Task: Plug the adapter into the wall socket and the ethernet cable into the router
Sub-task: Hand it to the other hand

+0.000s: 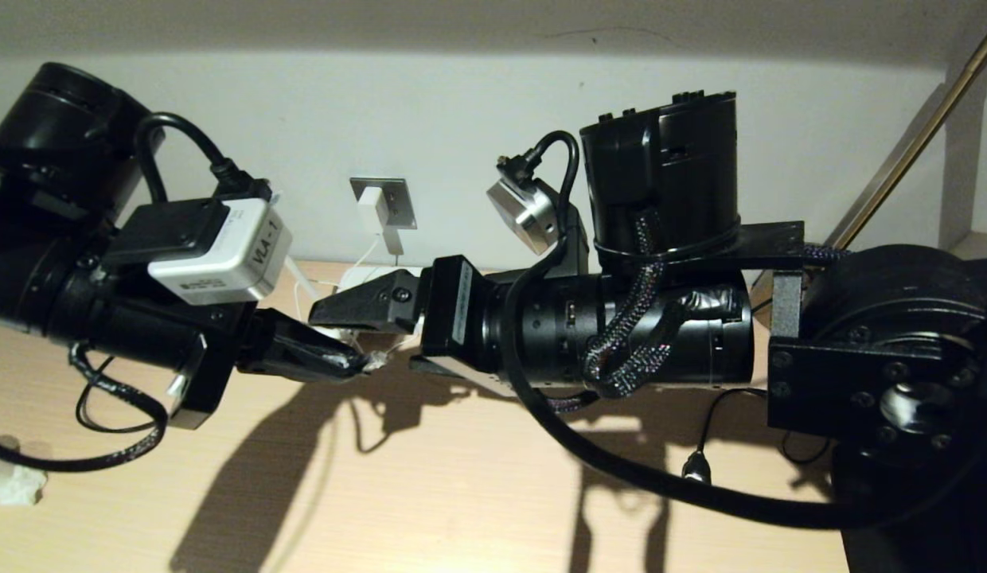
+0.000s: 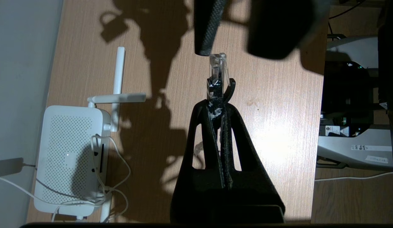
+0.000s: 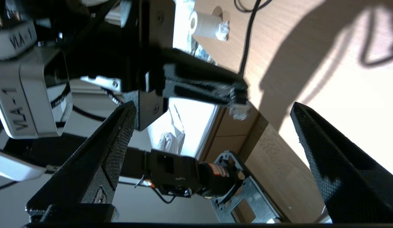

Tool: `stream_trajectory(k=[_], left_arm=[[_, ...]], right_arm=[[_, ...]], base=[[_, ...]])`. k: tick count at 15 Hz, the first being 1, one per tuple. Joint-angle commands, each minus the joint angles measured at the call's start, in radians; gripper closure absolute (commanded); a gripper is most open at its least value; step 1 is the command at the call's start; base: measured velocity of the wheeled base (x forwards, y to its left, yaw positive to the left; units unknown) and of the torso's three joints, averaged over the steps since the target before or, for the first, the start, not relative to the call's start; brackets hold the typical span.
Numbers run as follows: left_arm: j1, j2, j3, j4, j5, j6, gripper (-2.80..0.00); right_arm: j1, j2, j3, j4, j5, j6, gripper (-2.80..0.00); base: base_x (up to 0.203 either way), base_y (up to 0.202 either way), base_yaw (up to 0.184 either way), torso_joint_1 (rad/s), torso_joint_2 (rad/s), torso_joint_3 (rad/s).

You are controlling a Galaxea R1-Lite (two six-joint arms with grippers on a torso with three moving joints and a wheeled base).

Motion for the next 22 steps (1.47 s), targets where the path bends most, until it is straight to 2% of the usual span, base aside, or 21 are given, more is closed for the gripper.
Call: stream_trajectory(k=[1,6,22], left_arm=[[0.0,0.003,0.002,0.004,-0.003,0.006,0.0],[-0.001,0.01,0.005,-0.033,-0.006,0.006,0.0],[-0.013,0.003,0.026,-0.032,-0.01,0.011,0.0]], right_arm=[[0.009,-0.002,0.001,-0.002,0.002,0.005,-2.8],[0.02,0.009,0.006,-0.001,-0.001,0.002,-2.8],[0.02,0.044,-0.008,-0.006,-0.003,0.002,-2.8]], base=[[0.0,0.0,0.0,0.0,0.0,0.0],[0.0,0.0,0.0,0.0,0.0,0.0],[0.0,0.0,0.0,0.0,0.0,0.0]])
